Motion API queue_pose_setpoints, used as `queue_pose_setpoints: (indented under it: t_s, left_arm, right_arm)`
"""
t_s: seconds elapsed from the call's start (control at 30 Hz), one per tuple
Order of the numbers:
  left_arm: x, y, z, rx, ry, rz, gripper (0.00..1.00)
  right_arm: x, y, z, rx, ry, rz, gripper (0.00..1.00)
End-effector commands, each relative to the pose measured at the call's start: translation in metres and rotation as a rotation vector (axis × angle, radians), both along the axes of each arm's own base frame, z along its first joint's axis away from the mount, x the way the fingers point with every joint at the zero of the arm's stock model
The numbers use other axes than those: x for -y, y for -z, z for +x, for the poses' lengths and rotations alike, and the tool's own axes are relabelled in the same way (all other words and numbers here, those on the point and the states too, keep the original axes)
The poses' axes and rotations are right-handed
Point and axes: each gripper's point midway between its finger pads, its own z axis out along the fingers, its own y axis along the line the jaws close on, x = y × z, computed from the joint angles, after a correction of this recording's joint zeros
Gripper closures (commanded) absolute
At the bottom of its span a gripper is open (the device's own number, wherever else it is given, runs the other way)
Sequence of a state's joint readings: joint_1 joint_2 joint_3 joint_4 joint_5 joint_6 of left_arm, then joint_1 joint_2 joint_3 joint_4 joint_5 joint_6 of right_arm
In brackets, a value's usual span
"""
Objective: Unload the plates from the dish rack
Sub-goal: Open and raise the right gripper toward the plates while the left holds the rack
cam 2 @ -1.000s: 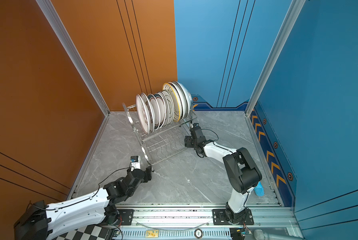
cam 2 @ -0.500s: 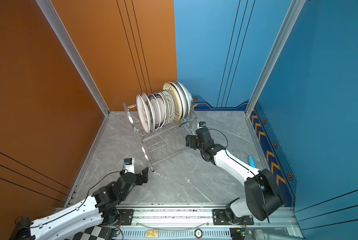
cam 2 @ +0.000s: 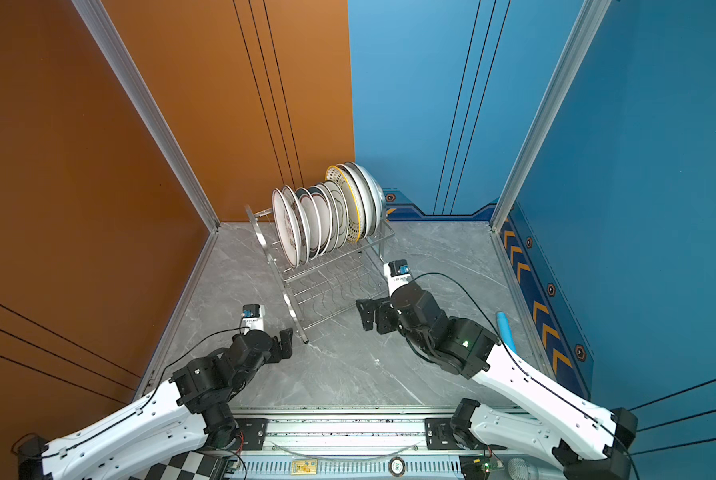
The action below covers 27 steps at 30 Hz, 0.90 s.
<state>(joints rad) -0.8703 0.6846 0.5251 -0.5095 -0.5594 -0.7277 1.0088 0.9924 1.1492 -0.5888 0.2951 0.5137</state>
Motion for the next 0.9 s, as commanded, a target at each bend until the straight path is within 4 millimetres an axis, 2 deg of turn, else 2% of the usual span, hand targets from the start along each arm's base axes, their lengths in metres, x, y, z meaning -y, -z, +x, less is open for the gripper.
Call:
queue_pose_setpoints:
  t_s: [0.0, 0.13, 0.33, 0.43, 0.47, 0.5, 0.57, 0.87]
  left_arm:
    - [0.003, -0.001, -0.007, -0.057, 0.032, -0.005, 0.02]
    - [0.01, -0.012, -0.008, -0.054, 0.058, -0.05, 0.02]
    - [0.002, -0.018, -0.01, -0.065, 0.001, -0.081, 0.02]
    - [-0.004, -0.016, -0.01, -0.085, -0.029, -0.062, 0.02]
    - [-0.006, -0.016, -0.01, -0.093, -0.042, -0.057, 0.02]
    - [-0.008, -0.016, -0.01, -0.105, -0.054, -0.057, 0.02]
    - [-0.005, -0.016, -0.01, -0.123, -0.044, -0.066, 0.02]
    - [-0.003, -0.021, -0.007, -0.149, -0.004, -0.071, 0.02]
  right_arm:
    - [-0.02, -0.03, -0.012, 0.053, -0.009, -0.035, 0.0]
    - [-0.075, -0.074, -0.027, 0.115, -0.119, -0.008, 0.0]
    - [-0.119, -0.111, -0.025, 0.163, -0.159, 0.042, 0.02]
    - [-0.131, -0.119, -0.017, 0.176, -0.143, 0.055, 0.03]
    - [-0.136, -0.116, -0.015, 0.167, -0.147, 0.056, 0.03]
    - [-0.138, -0.127, -0.011, 0.165, -0.143, 0.092, 0.04]
    - [-0.145, -0.129, -0.008, 0.152, -0.149, 0.115, 0.06]
    - [-0.169, -0.125, 0.015, 0.1, -0.165, 0.145, 0.12]
